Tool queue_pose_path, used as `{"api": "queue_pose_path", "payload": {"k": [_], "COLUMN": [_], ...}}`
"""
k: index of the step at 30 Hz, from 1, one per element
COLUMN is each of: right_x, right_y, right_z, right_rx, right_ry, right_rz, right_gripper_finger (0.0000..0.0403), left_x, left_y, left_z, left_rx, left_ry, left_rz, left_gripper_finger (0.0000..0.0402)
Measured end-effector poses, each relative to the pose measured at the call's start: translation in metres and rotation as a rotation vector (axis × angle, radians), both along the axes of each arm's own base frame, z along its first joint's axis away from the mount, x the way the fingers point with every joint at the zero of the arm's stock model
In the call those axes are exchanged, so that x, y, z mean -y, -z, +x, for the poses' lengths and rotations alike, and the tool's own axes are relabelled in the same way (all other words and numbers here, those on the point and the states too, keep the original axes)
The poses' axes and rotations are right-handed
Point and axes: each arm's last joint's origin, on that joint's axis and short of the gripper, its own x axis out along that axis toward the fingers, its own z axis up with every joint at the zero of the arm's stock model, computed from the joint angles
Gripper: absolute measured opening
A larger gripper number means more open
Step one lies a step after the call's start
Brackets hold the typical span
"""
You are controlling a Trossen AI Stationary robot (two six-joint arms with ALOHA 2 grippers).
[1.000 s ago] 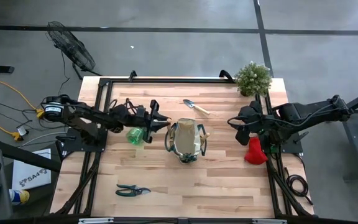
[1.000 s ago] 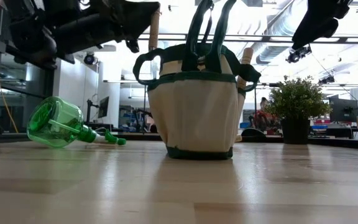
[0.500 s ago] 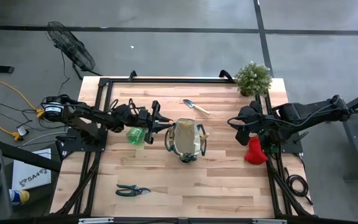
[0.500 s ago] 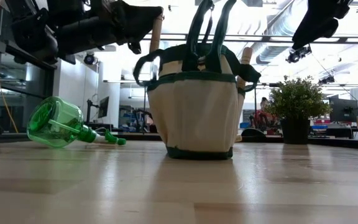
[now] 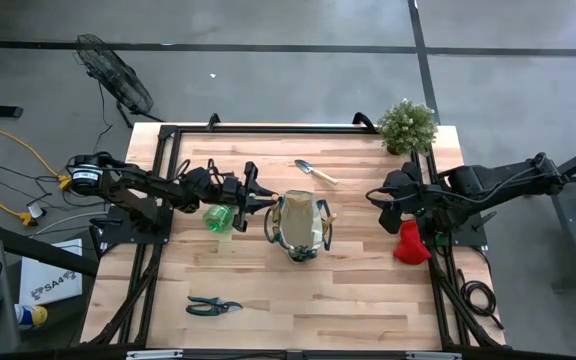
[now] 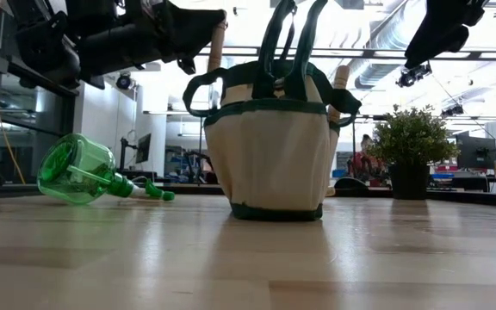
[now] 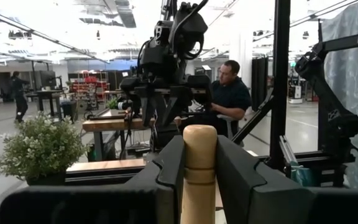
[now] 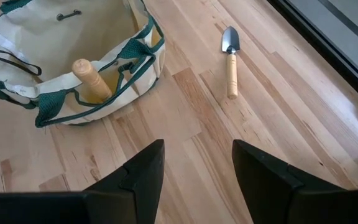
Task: Pick & Place Garden tools in Gardening bag
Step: Put the brown trowel into the white gardening bag
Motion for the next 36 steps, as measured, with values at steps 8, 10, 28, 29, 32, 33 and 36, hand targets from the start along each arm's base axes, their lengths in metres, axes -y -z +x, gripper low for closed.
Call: {"api": "queue_pose_path", "payload": {"k": [8,10,28,29,32,33,36], "right_x": [0.000,0.000,0.000,0.000,0.000,0.000,0.000], "right_y": [0.000,0.000,0.000,0.000,0.000,0.000,0.001], "right_z": [0.000,0.000,0.000,0.000,0.000,0.000,-0.001], "right_rx": [0.000,0.000,-0.003,-0.003,-0.004,-0.004,-0.012], "right_ry": [0.000,0.000,-0.006,-0.006,-0.007,-0.007,-0.008], "right_rz": [0.000,0.000,-0.001,-0.001,-0.002,-0.003,-0.004], "right_gripper_finger": [0.0181,0.0181,0.0181,0.0181,0.0181,0.0181,0.0181], "left_x": [0.000,0.000,-0.002,-0.002,-0.003,-0.004,-0.005], "left_y": [0.000,-0.004,0.006,0.008,0.013,0.012,0.010], "left_z": [0.002,0.007,0.027,0.028,0.030,0.030,0.031], "left_rx": [-0.017,-0.025,-0.132,-0.138,-0.152,-0.150,-0.140], "left_ry": [0.013,0.022,0.035,0.035,0.017,0.001,-0.046], "left_rz": [0.017,0.030,0.013,-0.003,-0.029,-0.043,-0.066], "left_gripper_finger": [0.0061,0.0061,0.0061,0.0061,0.0061,0.0064,0.0099]}}
